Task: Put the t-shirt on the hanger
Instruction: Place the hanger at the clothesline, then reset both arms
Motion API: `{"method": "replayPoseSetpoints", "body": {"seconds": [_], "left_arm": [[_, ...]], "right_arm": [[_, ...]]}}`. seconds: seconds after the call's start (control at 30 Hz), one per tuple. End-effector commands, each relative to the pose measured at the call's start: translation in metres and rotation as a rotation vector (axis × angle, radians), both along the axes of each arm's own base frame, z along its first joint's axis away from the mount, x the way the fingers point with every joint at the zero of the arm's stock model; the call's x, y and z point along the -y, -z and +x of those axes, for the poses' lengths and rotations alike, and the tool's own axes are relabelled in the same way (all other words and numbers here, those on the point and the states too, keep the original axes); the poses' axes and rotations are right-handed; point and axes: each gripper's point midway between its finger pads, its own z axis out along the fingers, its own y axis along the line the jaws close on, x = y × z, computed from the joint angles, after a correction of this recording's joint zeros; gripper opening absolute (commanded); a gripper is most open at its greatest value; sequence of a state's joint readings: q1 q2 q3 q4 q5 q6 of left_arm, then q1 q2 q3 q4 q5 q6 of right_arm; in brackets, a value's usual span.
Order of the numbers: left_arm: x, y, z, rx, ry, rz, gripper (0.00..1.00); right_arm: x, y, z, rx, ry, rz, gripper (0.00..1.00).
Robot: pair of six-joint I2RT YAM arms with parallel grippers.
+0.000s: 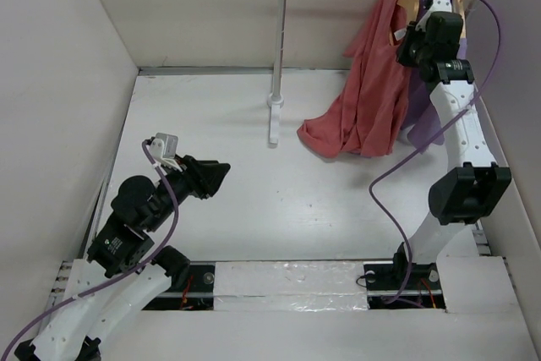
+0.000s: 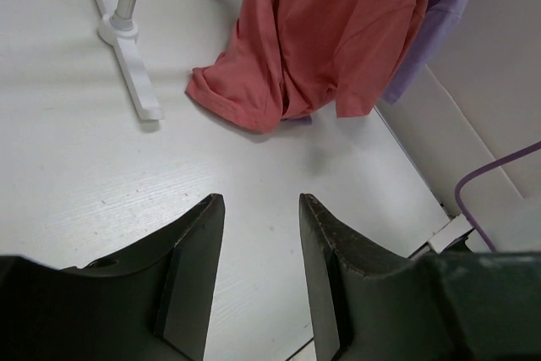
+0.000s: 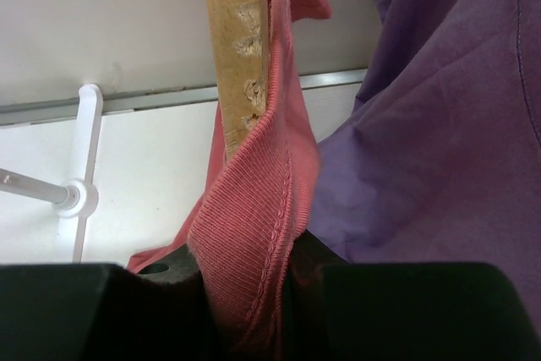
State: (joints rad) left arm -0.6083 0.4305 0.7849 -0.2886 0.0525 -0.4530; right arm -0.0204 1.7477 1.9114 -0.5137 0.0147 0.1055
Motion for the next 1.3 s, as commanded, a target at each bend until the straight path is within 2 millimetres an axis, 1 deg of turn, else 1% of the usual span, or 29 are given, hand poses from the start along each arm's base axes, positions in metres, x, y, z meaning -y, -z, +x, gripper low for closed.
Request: {"method": "replayPoseSetpoints", "body": {"seconds": [0.0,0.07,0.1,0.17,0.2,0.27,0.3,0.37,0.4,0.43,0.47,0.5,0.57,0.6,0.63,0.7,0.73,0.77,0.8,0.87,0.9,0.93,0.97,1.0,1.07,1.1,1.2,1.23,1.27], "left_arm": [[0.007,-0.013,0.002,0.038,0.026,-0.029,0.38],[0.007,-0.014,0.001,0.039,0.026,-0.038,0.39],[0.008,-0.014,0.001,0.04,0.028,-0.04,0.39],[0.008,-0.015,0.001,0.037,0.029,-0.049,0.41],[0.008,-0.016,0.0,0.037,0.032,-0.053,0.41],[0.009,-0.016,0.0,0.034,0.034,-0.057,0.43],[0.01,-0.016,0.0,0.032,0.039,-0.063,0.45],[0.011,-0.019,0.0,0.036,0.04,-0.066,0.46],[0.011,-0.02,0.0,0.038,0.042,-0.065,0.47],[0.011,-0.024,0.0,0.044,0.042,-0.067,0.48],[0.01,-0.027,0.0,0.046,0.039,-0.069,0.49],[0.01,-0.028,0.001,0.048,0.036,-0.07,0.5],[0.009,-0.034,0.0,0.057,0.035,-0.076,0.54],[0.009,-0.037,0.0,0.061,0.035,-0.08,0.54],[0.008,-0.042,-0.001,0.069,0.033,-0.088,0.56],[0.008,-0.047,-0.001,0.074,0.032,-0.099,0.59],[0.008,-0.056,-0.002,0.092,0.032,-0.113,0.6],[0.007,-0.06,-0.002,0.097,0.029,-0.125,0.63],[0.006,-0.07,-0.004,0.113,0.033,-0.141,0.64],[0.006,-0.08,-0.005,0.127,0.032,-0.156,0.65],[0.005,-0.086,-0.005,0.138,0.03,-0.168,0.66],[0.004,-0.093,-0.007,0.15,0.03,-0.18,0.67],[0.003,-0.098,-0.008,0.16,0.026,-0.189,0.67],[0.002,-0.102,-0.008,0.165,0.025,-0.196,0.68],[-0.002,-0.115,-0.012,0.194,0.018,-0.226,0.68],[-0.004,-0.118,-0.012,0.199,0.01,-0.241,0.68],[-0.01,-0.127,-0.016,0.225,-0.008,-0.288,0.68],[-0.012,-0.129,-0.017,0.229,-0.013,-0.312,0.68],[-0.014,-0.132,-0.02,0.24,-0.015,-0.332,0.68]], "right_arm": [[0.003,-0.056,-0.003,0.213,0.013,0.029,0.0],[0.003,-0.059,-0.009,0.223,0.015,0.036,0.01],[0.003,-0.061,-0.012,0.227,0.016,0.041,0.12],[0.003,-0.074,-0.022,0.258,0.018,0.041,0.27],[0.006,-0.08,-0.027,0.271,0.038,0.041,0.42],[0.009,-0.086,-0.038,0.282,0.058,0.043,0.57],[0.012,-0.101,-0.051,0.316,0.084,0.052,0.69],[0.01,-0.112,-0.067,0.345,0.102,0.062,0.78],[0.016,-0.122,-0.086,0.376,0.139,0.066,0.93],[0.015,-0.125,-0.095,0.391,0.146,0.071,1.0],[0.014,-0.133,-0.105,0.427,0.156,0.08,1.0],[0.017,-0.141,-0.129,0.468,0.18,0.095,1.0],[0.011,-0.154,-0.154,0.541,0.163,0.115,1.0],[-0.003,-0.161,-0.168,0.573,0.113,0.151,1.0],[-0.009,-0.165,-0.195,0.613,0.08,0.171,1.0],[-0.03,-0.176,-0.224,0.681,-0.031,0.229,1.0],[-0.043,-0.165,-0.233,0.678,-0.087,0.25,1.0],[-0.046,-0.184,-0.269,0.779,-0.13,0.266,1.0],[-0.067,-0.185,-0.287,0.793,-0.253,0.291,1.0],[-0.076,-0.186,-0.328,0.852,-0.337,0.312,1.0],[-0.087,-0.183,-0.342,0.845,-0.409,0.326,1.0],[-0.09,-0.182,-0.353,0.853,-0.438,0.323,1.0],[-0.095,-0.173,-0.361,0.82,-0.472,0.32,1.0],[-0.095,-0.174,-0.38,0.835,-0.498,0.298,1.0],[-0.095,-0.163,-0.394,0.806,-0.508,0.279,1.0],[-0.089,-0.168,-0.412,0.846,-0.5,0.246,1.0],[-0.075,-0.166,-0.433,0.875,-0.437,0.233,1.0],[-0.071,-0.169,-0.45,0.914,-0.428,0.237,1.0],[-0.068,-0.169,-0.457,0.935,-0.423,0.245,1.0]]}}
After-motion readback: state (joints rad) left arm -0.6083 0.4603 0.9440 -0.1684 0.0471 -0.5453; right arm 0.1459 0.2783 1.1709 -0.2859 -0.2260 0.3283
